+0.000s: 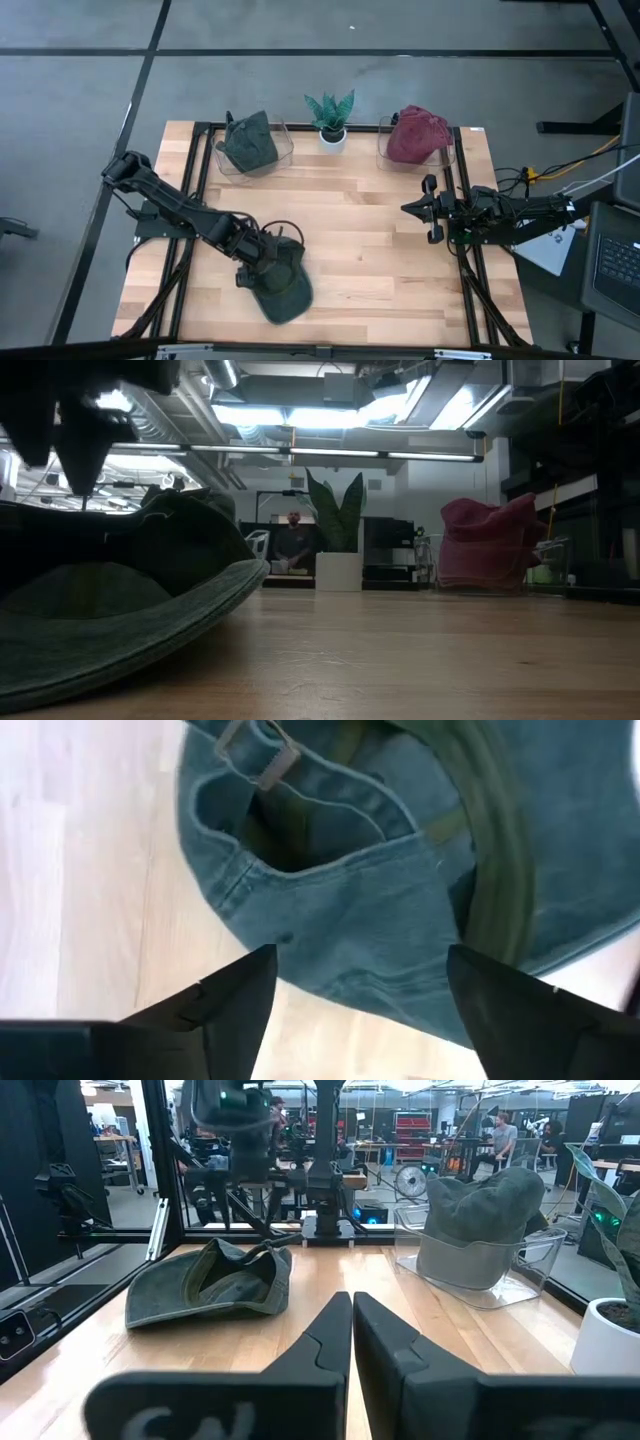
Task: Pick & Place hat
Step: Put the black cap into the left transparent bin
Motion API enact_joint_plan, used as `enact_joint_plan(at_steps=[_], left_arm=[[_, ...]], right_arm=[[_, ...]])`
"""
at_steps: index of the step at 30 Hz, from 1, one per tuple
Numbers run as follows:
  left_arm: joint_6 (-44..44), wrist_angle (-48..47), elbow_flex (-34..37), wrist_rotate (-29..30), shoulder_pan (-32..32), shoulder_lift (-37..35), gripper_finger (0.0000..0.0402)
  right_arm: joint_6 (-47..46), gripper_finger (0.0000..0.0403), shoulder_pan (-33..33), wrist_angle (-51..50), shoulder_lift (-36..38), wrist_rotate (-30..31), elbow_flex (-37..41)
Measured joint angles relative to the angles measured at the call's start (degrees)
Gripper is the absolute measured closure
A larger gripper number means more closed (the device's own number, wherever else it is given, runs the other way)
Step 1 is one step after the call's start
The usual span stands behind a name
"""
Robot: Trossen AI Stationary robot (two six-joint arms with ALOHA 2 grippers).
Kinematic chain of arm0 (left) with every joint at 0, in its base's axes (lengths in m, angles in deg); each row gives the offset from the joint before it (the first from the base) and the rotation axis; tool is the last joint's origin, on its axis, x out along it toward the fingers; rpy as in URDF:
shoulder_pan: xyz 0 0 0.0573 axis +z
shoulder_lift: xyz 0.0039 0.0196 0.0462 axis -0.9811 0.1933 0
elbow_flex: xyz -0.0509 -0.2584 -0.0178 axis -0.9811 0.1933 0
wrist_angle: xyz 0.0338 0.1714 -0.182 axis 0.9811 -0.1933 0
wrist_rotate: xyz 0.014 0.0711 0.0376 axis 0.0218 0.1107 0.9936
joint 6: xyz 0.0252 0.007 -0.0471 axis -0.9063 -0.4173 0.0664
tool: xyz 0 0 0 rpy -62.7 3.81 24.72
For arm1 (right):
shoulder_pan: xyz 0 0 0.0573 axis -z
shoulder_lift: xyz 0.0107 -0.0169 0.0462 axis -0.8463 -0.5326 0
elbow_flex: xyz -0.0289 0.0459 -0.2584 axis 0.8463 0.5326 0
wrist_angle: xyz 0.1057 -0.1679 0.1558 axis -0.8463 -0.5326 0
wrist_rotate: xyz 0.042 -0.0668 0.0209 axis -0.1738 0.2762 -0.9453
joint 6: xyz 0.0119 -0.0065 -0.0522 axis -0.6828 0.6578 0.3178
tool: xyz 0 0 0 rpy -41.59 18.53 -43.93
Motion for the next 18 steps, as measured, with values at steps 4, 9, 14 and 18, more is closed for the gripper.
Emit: enact_joint_plan(at_steps=[4, 9, 14, 18], left_arm=[[-6.69, 3.29, 2.88, 0.91, 0.10, 0.02, 0.0108], [-9.00, 6.92, 6.28, 1.05, 2.36, 0.96, 0.0115], [-11.31, 14.37, 9.30, -0.80, 3.95, 4.03, 0.0117], [-13.94, 18.97, 9.88, -1.00, 5.01, 7.94, 0.0117]], right_arm=[[0.02, 0.0386, 0.02, 0.00, 0.01, 0.00, 0.00], [0.00, 0.0386, 0.01, 0.00, -0.01, 0.00, 0.00], [0.00, 0.0386, 0.00, 0.00, 0.01, -0.02, 0.00], [0.00, 0.0386, 0.01, 0.00, -0.01, 0.00, 0.00]])
